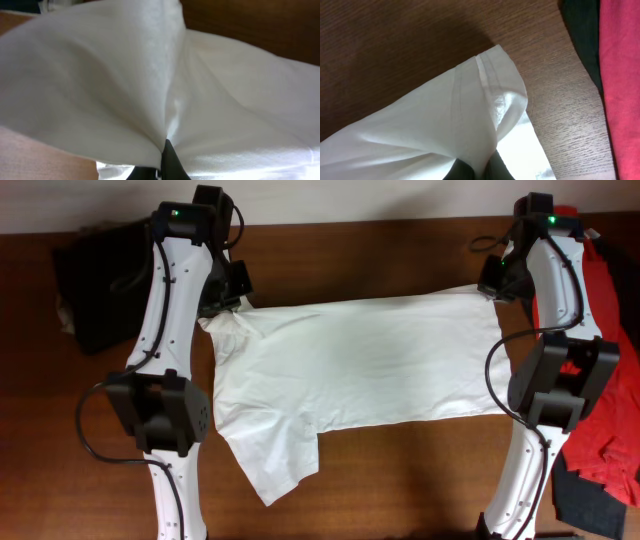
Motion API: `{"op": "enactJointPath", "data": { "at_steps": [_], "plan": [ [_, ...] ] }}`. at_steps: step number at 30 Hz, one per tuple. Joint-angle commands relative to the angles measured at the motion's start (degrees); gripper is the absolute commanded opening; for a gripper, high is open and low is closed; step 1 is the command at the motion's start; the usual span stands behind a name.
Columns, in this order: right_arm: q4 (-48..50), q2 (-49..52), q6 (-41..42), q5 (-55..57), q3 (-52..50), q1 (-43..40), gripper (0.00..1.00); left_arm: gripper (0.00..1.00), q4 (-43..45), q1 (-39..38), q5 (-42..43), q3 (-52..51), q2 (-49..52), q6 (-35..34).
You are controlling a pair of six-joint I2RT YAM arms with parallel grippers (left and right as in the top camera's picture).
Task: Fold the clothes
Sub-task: 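Lower the stretched T-shirt flat onto the table with both grippers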
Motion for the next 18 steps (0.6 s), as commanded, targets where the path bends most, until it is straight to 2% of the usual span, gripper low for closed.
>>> {"op": "enactJointPath", "data": {
  "at_steps": [1,9,18],
  "plan": [
    [-0.24,-0.33,0.42,2.25,0.48,-1.51,0.04,0.01,-0.22,-0.39,-3.1,-5.46,-1.4,-0.96],
    [-0.96,-0.33,1.14,4.09,0.44,-1.79,0.04,0.01,4.83,-2.27,-0.35,-19.34,-1.4,-0.96],
    [-1.55,-0.33,2.36,5.49,0.42,-2.62,0.06,0.01,2.03,-5.29,0.2,-20.59,-1.4,0.07]
  ]
}}
